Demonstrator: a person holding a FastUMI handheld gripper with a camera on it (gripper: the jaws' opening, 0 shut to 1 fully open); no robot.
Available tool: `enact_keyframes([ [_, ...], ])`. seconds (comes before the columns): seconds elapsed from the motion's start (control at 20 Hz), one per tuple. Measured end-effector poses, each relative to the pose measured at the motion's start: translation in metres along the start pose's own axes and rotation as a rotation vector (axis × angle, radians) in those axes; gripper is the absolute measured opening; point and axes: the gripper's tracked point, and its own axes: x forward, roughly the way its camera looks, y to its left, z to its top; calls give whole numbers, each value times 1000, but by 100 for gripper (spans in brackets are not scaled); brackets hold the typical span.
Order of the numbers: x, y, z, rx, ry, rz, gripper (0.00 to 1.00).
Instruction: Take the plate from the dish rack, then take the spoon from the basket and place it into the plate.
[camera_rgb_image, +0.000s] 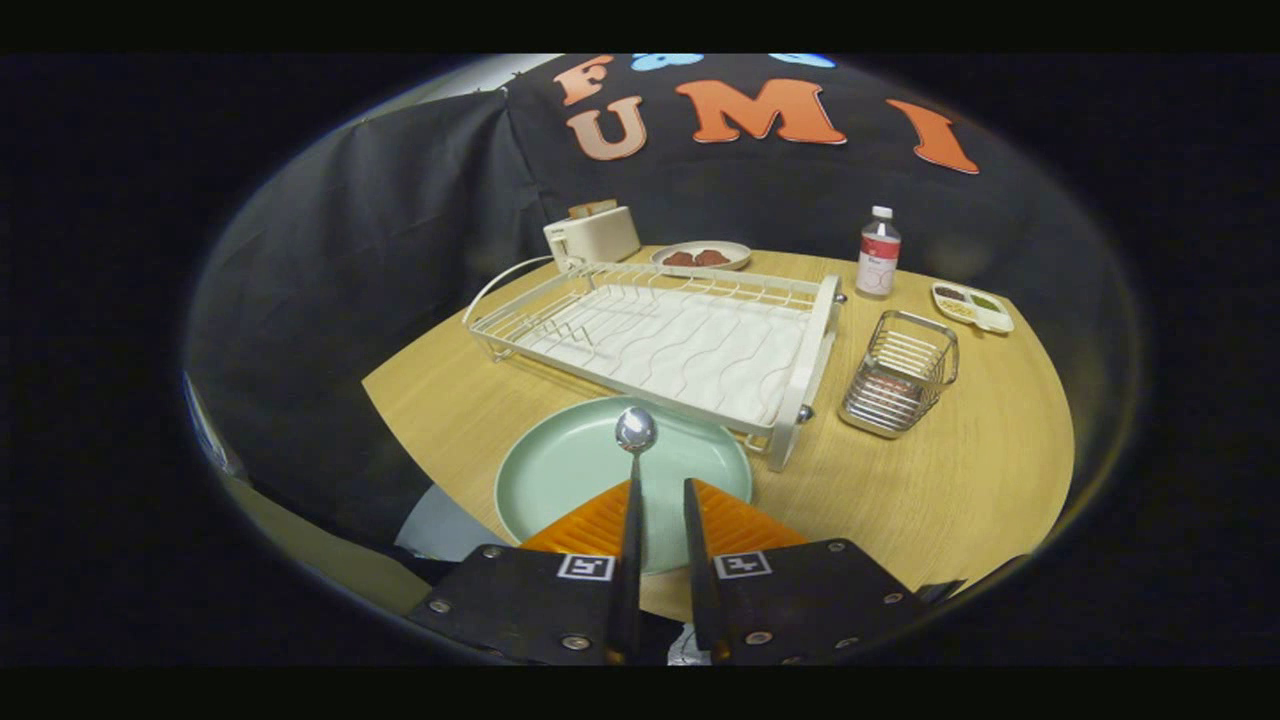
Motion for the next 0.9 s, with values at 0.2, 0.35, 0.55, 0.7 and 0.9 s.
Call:
enact_keyframes([
  [0.2, -24, -9, 57, 18, -126, -39, 32],
  [0.35, -50, -18, 112, 23, -257, -75, 42],
  [0.55, -93, -33, 187, 19, -462, -149, 60],
  [0.7, -122, -42, 226, 18, -569, -200, 70],
  [0.9, -154, -56, 257, 22, -669, -249, 85],
])
